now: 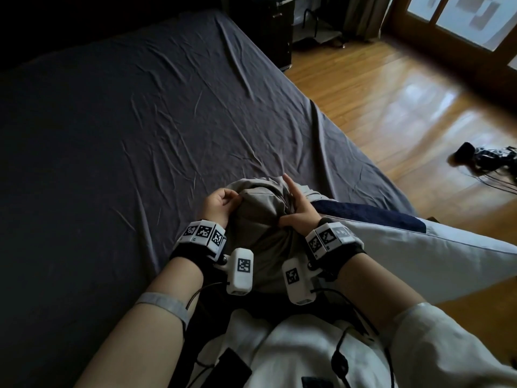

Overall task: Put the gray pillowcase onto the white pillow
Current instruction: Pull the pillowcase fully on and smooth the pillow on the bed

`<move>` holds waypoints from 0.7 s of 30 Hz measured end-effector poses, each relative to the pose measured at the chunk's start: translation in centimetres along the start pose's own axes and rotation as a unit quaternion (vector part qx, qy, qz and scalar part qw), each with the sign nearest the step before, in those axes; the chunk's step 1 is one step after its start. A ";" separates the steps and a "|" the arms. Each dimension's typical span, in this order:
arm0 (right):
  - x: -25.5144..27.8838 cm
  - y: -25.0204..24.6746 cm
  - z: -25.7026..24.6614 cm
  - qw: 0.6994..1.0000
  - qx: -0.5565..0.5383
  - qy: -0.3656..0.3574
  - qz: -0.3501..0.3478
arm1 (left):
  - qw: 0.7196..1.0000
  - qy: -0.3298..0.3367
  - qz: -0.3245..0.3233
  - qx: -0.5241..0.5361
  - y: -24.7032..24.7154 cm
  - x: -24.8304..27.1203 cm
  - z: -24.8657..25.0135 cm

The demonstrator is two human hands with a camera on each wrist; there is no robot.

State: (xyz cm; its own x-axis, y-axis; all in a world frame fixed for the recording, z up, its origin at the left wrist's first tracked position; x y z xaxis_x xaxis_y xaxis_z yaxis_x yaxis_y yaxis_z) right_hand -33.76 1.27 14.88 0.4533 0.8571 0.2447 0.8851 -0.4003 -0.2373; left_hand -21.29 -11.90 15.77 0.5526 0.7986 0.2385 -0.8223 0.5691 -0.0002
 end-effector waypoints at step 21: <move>-0.6 0.8 0.6 0.994 -0.033 0.017 0.100 | 0.995 -0.008 -0.018 -0.103 1.5 1.5 0.4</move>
State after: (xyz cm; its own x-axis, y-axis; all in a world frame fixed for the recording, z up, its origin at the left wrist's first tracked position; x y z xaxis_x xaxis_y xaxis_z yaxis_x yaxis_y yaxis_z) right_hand -33.36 0.65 13.99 0.6225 0.7479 0.2304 0.7820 -0.5826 -0.2215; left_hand -21.74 -9.95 16.52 0.5784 0.7743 0.2569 -0.7555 0.6272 -0.1892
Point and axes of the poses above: each hand's wrist, its own x-axis away from the middle knuckle, its own y-axis out of the palm, z = x × y, the point moved 3 cm from there along -x, towards the middle knuckle, and after that the axes turned 12 degrees about x, right-handed, at the moved point
